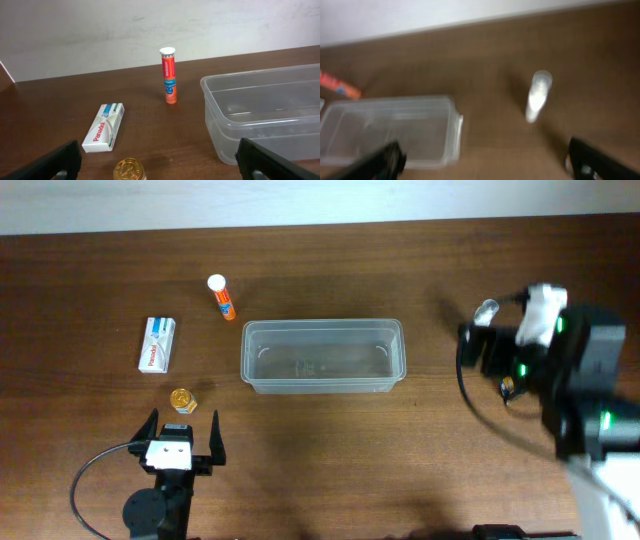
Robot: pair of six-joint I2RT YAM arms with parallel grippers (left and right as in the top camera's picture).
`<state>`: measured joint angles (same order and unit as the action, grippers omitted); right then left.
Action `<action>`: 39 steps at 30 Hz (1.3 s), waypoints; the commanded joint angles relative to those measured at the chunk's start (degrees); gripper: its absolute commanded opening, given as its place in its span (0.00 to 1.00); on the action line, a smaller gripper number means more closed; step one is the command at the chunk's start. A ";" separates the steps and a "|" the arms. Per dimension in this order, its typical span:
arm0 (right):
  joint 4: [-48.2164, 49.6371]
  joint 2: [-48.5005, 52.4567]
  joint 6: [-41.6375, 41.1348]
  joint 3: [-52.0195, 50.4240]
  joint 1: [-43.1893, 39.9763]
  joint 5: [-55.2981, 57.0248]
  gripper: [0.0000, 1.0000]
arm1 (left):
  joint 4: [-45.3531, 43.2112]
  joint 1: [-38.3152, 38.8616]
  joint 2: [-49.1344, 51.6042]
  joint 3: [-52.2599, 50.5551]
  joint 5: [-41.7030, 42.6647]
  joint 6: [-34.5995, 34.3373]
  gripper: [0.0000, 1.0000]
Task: Pack container
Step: 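Move right gripper to the white spray bottle and grasp it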
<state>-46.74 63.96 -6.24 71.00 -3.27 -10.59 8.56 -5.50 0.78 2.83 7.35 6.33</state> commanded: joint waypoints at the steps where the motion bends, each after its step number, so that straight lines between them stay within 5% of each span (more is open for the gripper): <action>1: -3.13 7.15 -0.46 7.45 0.24 -2.51 0.98 | -0.13 -0.31 -0.44 -0.35 0.81 -0.28 0.99; 15: -0.85 20.63 1.29 9.20 -1.38 12.94 0.99 | -0.13 -0.31 -0.44 -0.35 0.81 -0.28 0.99; 33: 9.31 37.03 -2.03 9.20 -4.44 11.19 1.00 | -0.13 -0.31 -0.44 -0.35 0.81 -0.28 0.99; 39: 11.93 39.26 -2.40 9.20 -6.71 9.07 0.89 | -0.13 -0.31 -0.44 -0.35 0.81 -0.28 1.00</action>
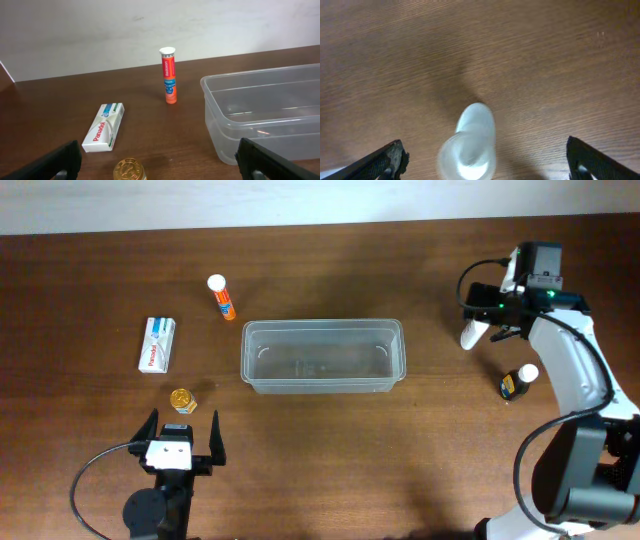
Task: Pack container
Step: 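Move right gripper to the white spray bottle and grasp it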
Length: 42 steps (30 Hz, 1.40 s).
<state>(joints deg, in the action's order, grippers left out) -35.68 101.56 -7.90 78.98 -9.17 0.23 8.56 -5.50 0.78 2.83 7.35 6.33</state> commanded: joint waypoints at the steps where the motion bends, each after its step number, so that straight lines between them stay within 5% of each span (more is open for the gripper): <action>1: 1.20 1.90 -0.72 1.22 -0.90 -2.05 0.88 | -0.13 -0.28 -0.44 -0.35 0.81 -0.28 0.99; 8: 3.32 4.11 -0.26 1.22 -0.87 -4.74 0.78 | -0.13 -0.28 -0.44 -0.35 0.81 -0.28 0.99; 27: 2.08 4.68 1.68 1.22 -0.87 -5.16 0.24 | -0.13 -0.28 -0.44 -0.35 0.81 -0.28 0.99; 42: -8.31 3.89 1.90 11.17 -0.85 -5.16 0.14 | -0.13 -0.28 -0.44 -0.35 0.81 -0.28 1.00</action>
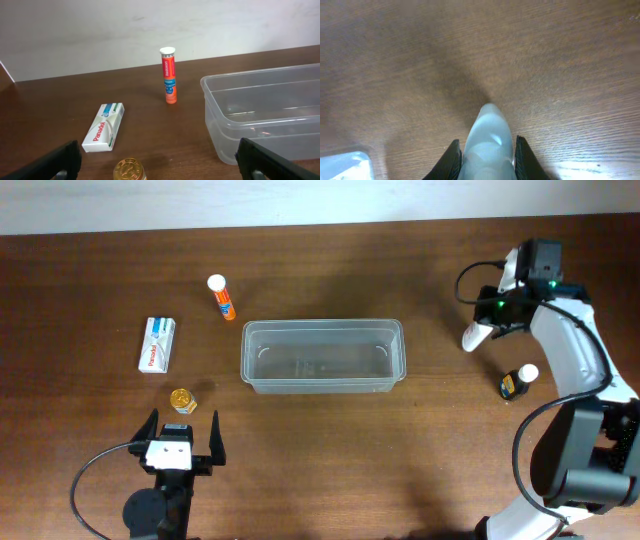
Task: Pack container
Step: 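Move right gripper to the white spray bottle and grasp it, then carry the spray bottle into the container's right end and release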
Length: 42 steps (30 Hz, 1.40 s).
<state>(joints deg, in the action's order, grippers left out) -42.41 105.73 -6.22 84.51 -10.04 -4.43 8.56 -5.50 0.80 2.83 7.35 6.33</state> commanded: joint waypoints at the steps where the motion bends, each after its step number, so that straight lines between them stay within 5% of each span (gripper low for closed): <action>1: -3.23 -0.31 0.22 7.32 0.02 -0.50 0.14 | -0.13 -0.28 -0.46 -0.35 0.81 -0.28 0.99; 17: -31.95 -0.33 0.98 36.79 13.68 -0.46 0.14 | -0.13 -0.28 -0.46 -0.35 0.81 -0.28 0.99; 42: -33.03 -0.35 -13.57 30.03 32.28 9.70 0.15 | -0.15 -0.28 -0.46 -0.35 0.81 -0.28 0.99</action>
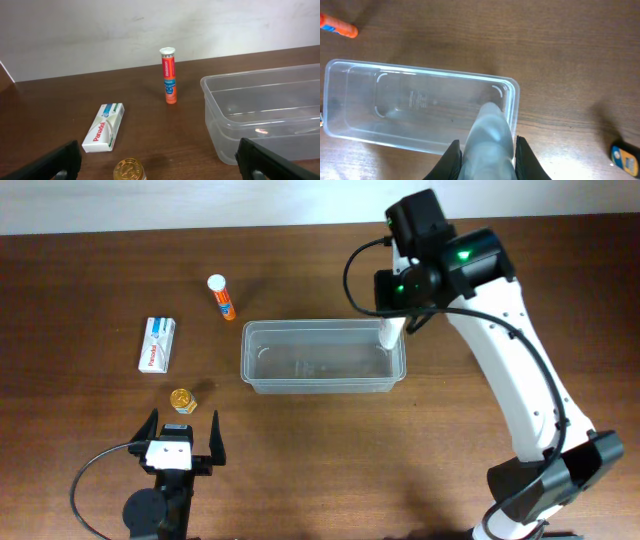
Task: Pack container
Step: 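Carry the spray bottle into the container's right end and release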
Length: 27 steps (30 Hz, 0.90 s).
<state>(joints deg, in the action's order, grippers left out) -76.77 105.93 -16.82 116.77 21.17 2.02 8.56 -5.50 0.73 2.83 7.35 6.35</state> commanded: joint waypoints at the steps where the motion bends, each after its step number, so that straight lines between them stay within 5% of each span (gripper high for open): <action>1: 1.70 -0.55 -3.30 -2.89 1.09 3.65 0.15 | -0.13 -0.28 -0.39 -0.35 0.81 -0.31 0.99; 27: 29.62 -0.44 -4.48 -29.75 1.11 3.91 0.15 | -0.13 -0.28 -0.39 -0.35 0.81 -0.31 0.99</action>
<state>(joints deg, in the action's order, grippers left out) -48.90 106.04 -20.97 88.62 21.87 4.75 8.54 -5.50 0.73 2.83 7.35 6.33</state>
